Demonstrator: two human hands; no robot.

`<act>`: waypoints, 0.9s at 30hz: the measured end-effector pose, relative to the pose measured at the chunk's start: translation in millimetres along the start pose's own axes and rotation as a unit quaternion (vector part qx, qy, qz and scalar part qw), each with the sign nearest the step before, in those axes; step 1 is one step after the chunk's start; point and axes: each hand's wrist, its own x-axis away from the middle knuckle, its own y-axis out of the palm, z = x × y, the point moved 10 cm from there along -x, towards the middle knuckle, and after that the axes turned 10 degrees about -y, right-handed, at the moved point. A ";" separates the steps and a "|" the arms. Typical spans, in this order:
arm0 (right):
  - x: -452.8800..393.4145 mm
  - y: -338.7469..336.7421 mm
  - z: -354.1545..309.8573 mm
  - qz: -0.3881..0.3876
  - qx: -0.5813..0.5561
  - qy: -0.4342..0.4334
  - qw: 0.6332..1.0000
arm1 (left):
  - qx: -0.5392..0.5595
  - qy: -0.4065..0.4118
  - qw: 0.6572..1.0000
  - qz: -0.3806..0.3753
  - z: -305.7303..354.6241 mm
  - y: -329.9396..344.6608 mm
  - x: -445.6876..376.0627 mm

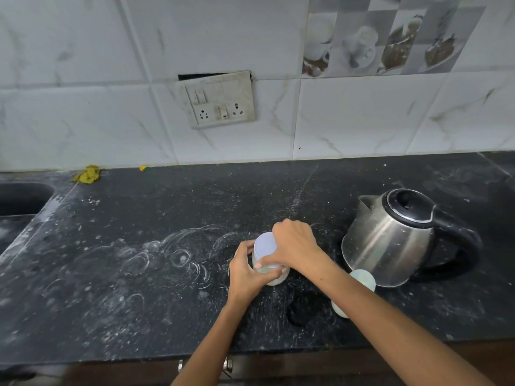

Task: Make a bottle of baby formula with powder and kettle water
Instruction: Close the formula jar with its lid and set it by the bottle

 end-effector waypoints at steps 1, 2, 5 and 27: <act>-0.7 1.4 4.1 -0.004 -0.006 0.007 1.000 | -0.002 0.001 1.000 0.000 0.4 -0.1 0.1; 0.1 5.4 6.0 -0.012 -0.034 0.003 0.999 | -0.005 0.001 1.000 0.000 0.5 -0.1 0.2; 4.1 19.6 0.2 -0.030 -0.095 -0.041 0.994 | -0.005 0.000 1.000 0.001 0.7 -0.2 -0.2; 135.3 26.6 104.3 -0.042 -0.108 0.065 0.991 | -0.147 0.087 0.985 -0.018 33.7 -0.2 -1.3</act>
